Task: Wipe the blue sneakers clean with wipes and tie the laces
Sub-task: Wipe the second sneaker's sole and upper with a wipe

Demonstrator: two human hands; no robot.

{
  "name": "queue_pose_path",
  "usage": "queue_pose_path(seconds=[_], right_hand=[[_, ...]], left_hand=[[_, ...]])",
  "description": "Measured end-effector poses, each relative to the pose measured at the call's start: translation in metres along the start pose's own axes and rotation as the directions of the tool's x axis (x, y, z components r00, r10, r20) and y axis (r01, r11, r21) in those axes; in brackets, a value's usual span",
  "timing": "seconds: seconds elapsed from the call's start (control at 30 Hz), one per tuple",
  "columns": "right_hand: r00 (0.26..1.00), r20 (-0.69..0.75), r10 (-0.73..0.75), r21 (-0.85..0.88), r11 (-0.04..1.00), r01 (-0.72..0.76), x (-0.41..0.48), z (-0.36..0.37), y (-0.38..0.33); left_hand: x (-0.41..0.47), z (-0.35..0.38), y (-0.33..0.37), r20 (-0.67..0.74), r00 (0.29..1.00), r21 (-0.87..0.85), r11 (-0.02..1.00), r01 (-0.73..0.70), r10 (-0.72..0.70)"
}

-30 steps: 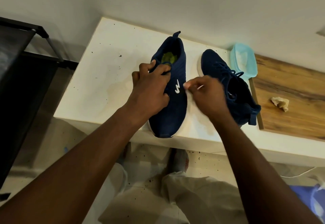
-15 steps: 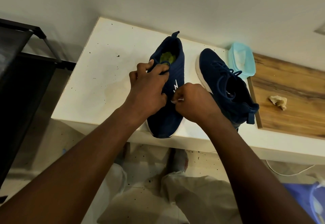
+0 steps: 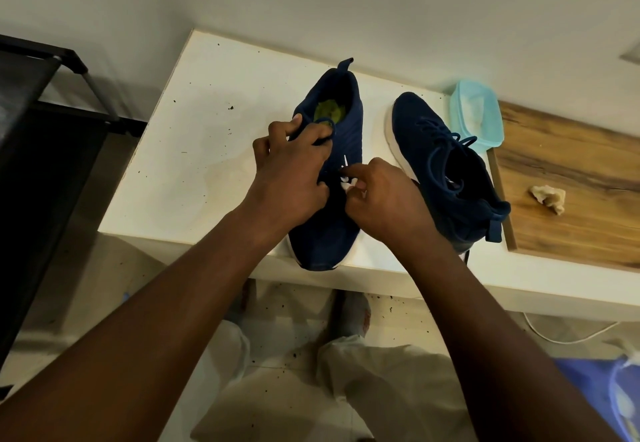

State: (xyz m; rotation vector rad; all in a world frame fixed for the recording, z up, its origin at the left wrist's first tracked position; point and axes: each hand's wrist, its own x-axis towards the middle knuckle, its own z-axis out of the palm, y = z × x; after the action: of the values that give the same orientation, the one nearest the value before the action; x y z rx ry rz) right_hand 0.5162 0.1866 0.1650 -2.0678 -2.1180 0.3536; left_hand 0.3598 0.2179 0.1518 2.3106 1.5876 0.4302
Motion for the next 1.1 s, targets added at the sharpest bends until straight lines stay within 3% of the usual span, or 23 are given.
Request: queue_pose_path(seconds=[0.3, 0.6, 0.67, 0.8, 0.9, 1.0, 1.1], right_hand=[[0.998, -0.067, -0.015, 0.117, 0.993, 0.023, 0.002, 0.004, 0.001], [0.998, -0.063, -0.025, -0.057, 0.998, 0.021, 0.006, 0.009, 0.001], [0.996, -0.091, -0.024, 0.006, 1.000, 0.025, 0.004, 0.012, 0.006], [0.945, -0.324, 0.051, 0.292, 0.955, 0.049, 0.008, 0.012, 0.011], [0.922, -0.374, 0.101, 0.390, 0.919, 0.058, 0.016, 0.014, 0.006], [0.962, -0.266, -0.061, 0.240, 0.962, 0.128, 0.008, 0.014, -0.004], [0.980, 0.005, -0.200, 0.088, 0.976, 0.199, -0.001, 0.008, -0.003]], left_hand=[[0.000, -0.001, -0.001, 0.002, 1.000, -0.011, 1.000, 0.008, -0.008], [-0.001, -0.002, 0.001, 0.002, 1.000, 0.008, 1.000, 0.004, -0.004], [-0.001, -0.002, 0.001, -0.001, 1.000, 0.003, 1.000, 0.002, -0.002], [-0.001, -0.002, -0.002, -0.008, 1.000, -0.018, 1.000, 0.006, -0.006], [-0.001, -0.002, -0.001, -0.008, 1.000, -0.019, 1.000, 0.003, -0.004], [0.000, -0.001, -0.001, -0.004, 1.000, -0.021, 1.000, 0.006, -0.006], [-0.001, -0.001, 0.000, -0.008, 1.000, -0.009, 1.000, 0.004, -0.004]])
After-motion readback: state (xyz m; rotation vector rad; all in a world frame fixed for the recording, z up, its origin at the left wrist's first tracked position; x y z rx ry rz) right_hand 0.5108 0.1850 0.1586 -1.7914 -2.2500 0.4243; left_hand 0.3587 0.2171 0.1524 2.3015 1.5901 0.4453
